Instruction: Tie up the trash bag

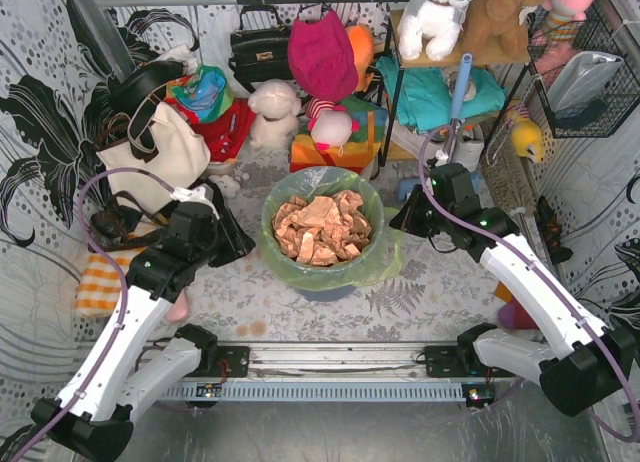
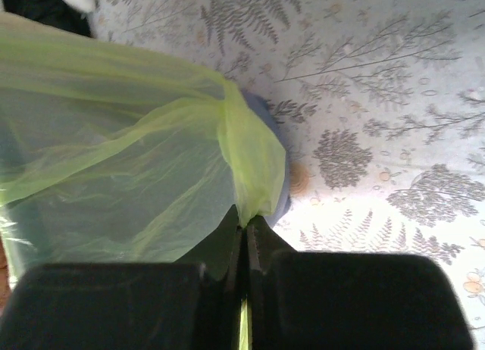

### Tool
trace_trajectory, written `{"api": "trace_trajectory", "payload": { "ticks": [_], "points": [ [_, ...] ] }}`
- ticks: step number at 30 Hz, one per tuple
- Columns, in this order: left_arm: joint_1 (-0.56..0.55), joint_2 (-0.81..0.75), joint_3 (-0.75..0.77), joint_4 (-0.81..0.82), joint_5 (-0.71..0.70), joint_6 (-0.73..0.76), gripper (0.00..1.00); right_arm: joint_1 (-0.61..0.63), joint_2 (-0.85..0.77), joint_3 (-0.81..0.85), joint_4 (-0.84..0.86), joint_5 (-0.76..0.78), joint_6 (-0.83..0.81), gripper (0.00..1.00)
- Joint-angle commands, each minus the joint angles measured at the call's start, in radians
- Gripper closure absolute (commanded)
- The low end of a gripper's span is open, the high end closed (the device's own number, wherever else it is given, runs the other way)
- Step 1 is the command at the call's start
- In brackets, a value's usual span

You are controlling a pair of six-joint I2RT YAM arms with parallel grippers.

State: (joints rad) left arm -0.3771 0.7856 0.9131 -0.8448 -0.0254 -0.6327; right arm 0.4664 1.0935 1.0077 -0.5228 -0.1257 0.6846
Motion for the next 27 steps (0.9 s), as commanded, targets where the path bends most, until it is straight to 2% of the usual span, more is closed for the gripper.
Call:
{"api": "trace_trajectory", "payload": {
  "ticks": [1,6,11,20,27],
  "points": [
    [-0.003,-0.046,-0.059,0.142,0.090,-0.021,0.41,0.003,0.045,0.027,0.074,-0.140,0.025,1.00],
    [-0.003,-0.125,-0.112,0.250,0.202,0.004,0.41,0.003,0.123,0.094,0.097,-0.153,0.013,1.00],
    [-0.003,-0.109,-0.123,0.242,0.298,0.022,0.45,0.000,0.249,0.212,0.112,-0.179,-0.019,1.00],
    [-0.005,-0.170,-0.164,0.247,0.437,0.019,0.46,-0.004,0.465,0.400,0.139,-0.299,-0.071,1.00],
    [-0.008,-0.220,-0.157,0.273,0.468,0.018,0.46,-0.008,0.612,0.520,0.136,-0.358,-0.109,1.00]
  ]
}}
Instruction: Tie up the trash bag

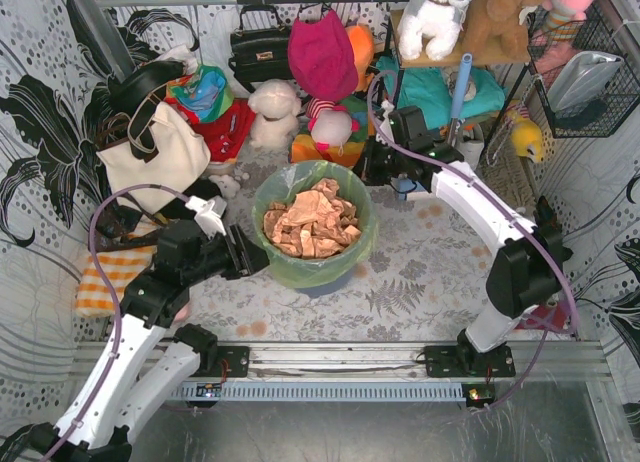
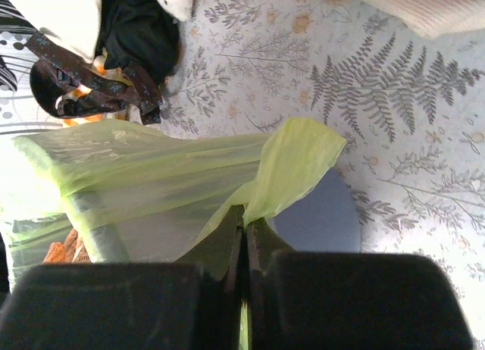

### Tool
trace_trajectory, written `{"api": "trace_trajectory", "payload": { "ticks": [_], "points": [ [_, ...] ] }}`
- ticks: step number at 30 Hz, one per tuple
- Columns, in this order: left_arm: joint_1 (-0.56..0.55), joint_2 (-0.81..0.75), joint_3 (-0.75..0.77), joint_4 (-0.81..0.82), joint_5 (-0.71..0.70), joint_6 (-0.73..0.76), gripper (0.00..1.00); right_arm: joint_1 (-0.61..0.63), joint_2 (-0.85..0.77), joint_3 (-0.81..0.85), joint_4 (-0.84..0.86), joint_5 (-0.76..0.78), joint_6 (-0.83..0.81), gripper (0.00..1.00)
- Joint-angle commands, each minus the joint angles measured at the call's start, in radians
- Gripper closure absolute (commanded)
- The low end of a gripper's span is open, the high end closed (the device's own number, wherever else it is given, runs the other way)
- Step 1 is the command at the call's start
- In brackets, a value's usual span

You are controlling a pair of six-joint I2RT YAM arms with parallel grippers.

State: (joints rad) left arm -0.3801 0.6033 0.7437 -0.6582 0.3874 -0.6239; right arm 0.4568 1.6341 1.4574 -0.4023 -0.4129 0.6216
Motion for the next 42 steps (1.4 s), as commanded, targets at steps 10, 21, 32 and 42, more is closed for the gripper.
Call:
{"api": "trace_trajectory", "payload": {
  "ticks": [10,21,32,42],
  "points": [
    [-0.005,-0.119,0.085,-0.117,-0.461,-0.075,0.49,-0.011,0.122,0.118,-0.048,-0.029,-0.074,1.00],
    [-0.005,-0.045,0.012,-0.124,-0.524,-0.151,0.43,-0.012,0.097,0.093,-0.075,0.004,-0.069,1.00],
    [-0.005,-0.172,-0.294,0.160,-0.181,-0.328,0.43,-0.013,-0.025,0.028,-0.083,0.071,-0.057,1.00],
    [-0.005,-0.316,-0.494,0.477,-0.059,-0.438,0.43,-0.013,-0.128,-0.043,-0.088,0.108,-0.043,1.00]
  ]
}}
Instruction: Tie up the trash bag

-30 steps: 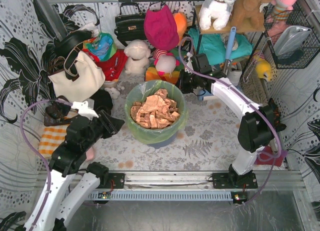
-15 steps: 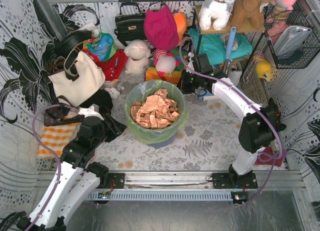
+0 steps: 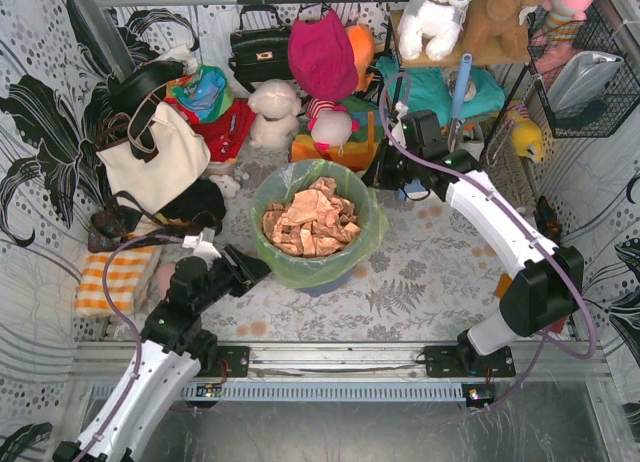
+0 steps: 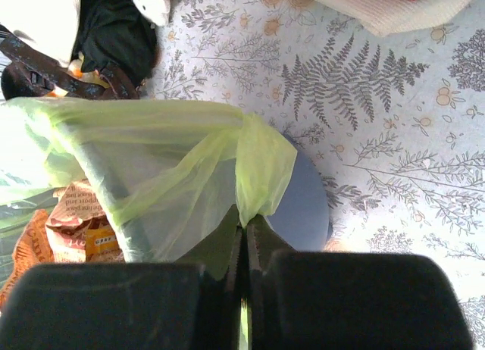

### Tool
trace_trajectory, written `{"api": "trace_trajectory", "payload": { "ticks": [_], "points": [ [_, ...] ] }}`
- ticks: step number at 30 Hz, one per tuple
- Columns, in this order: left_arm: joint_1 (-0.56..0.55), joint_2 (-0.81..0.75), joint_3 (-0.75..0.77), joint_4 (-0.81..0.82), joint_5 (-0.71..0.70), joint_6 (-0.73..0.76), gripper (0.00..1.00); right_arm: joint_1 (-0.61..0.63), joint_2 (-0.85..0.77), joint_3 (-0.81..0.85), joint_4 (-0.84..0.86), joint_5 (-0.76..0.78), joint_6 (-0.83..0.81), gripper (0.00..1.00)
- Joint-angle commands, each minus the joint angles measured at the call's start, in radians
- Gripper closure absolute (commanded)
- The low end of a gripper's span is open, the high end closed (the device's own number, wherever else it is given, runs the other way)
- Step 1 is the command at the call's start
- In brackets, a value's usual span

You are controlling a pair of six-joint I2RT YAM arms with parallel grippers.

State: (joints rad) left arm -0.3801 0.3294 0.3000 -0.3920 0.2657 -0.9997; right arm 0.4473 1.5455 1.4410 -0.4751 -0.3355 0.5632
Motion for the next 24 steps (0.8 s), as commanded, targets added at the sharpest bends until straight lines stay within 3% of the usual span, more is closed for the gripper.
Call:
{"api": "trace_trajectory", "payload": {
  "ticks": [1,12,19,24],
  "points": [
    [-0.005,-0.055,-0.067,0.230,0.064,-0.070,0.43,-0.004,-0.047,-0.031,-0.016,0.033,0.017,1.00],
    [-0.004,-0.177,-0.240,0.456,0.069,-0.171,0.58,-0.004,-0.189,-0.115,-0.042,0.077,0.038,1.00],
    [-0.005,-0.149,-0.234,0.432,0.054,-0.145,0.78,-0.005,-0.229,-0.148,-0.039,0.088,0.056,1.00],
    [-0.003,-0.143,-0.163,0.342,0.018,-0.090,1.00,-0.004,-0.243,-0.141,-0.044,0.100,0.066,1.00]
  ]
}}
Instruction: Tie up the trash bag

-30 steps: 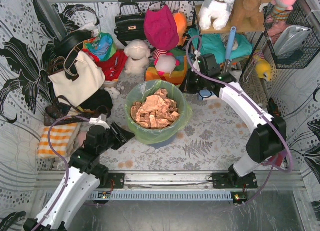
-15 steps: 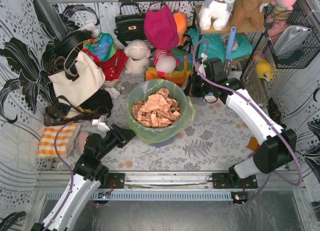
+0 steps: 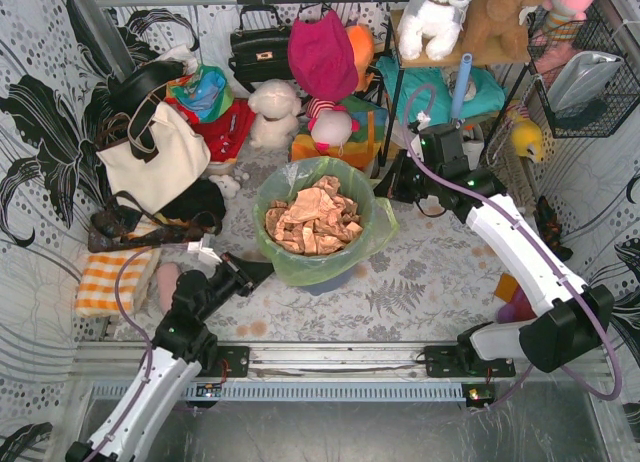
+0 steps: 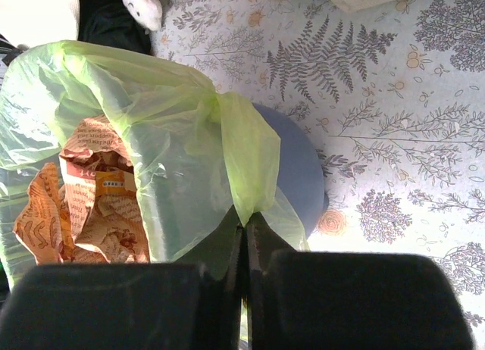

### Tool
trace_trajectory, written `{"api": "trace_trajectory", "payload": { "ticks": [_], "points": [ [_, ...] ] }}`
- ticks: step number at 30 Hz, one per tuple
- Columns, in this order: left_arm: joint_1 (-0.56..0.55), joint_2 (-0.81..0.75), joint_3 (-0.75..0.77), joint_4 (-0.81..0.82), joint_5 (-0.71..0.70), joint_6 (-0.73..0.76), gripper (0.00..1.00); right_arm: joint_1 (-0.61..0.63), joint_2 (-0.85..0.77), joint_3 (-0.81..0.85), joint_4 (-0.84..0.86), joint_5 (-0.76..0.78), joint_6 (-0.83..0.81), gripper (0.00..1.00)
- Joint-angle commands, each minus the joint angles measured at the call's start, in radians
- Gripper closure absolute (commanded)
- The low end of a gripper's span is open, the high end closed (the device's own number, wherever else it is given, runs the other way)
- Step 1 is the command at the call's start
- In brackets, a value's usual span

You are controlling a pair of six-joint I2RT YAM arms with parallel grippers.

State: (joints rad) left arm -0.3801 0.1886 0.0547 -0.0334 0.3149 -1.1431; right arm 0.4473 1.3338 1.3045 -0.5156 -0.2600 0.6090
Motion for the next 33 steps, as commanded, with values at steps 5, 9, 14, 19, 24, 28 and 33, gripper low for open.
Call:
{"api": "trace_trajectory", "payload": {
  "ticks": [5,9,14,19,24,28,33],
  "points": [
    [-0.005,-0.009,0.242,-0.261,-0.138,0.141,1.00,-0.005,-0.086,-0.025,-0.014,0.059,0.047,1.00],
    [-0.004,0.067,0.366,-0.373,-0.143,0.198,1.00,-0.004,-0.167,-0.079,-0.007,0.086,0.074,1.00],
    [-0.005,0.145,0.502,-0.505,-0.142,0.242,1.00,-0.004,-0.241,-0.109,0.012,0.083,0.103,1.00],
    [-0.004,0.168,0.595,-0.604,-0.172,0.258,1.00,-0.005,-0.288,-0.098,0.052,0.045,0.129,1.00],
    [-0.004,0.178,0.618,-0.652,-0.204,0.248,0.72,-0.004,-0.307,-0.074,0.120,-0.009,0.167,1.00],
    [-0.004,0.181,0.560,-0.618,-0.171,0.221,0.56,-0.003,-0.298,-0.094,0.248,-0.103,0.193,1.00],
    [-0.004,0.157,0.423,-0.458,-0.080,0.160,0.47,-0.001,-0.281,-0.163,0.438,-0.220,0.245,1.00]
  ]
}}
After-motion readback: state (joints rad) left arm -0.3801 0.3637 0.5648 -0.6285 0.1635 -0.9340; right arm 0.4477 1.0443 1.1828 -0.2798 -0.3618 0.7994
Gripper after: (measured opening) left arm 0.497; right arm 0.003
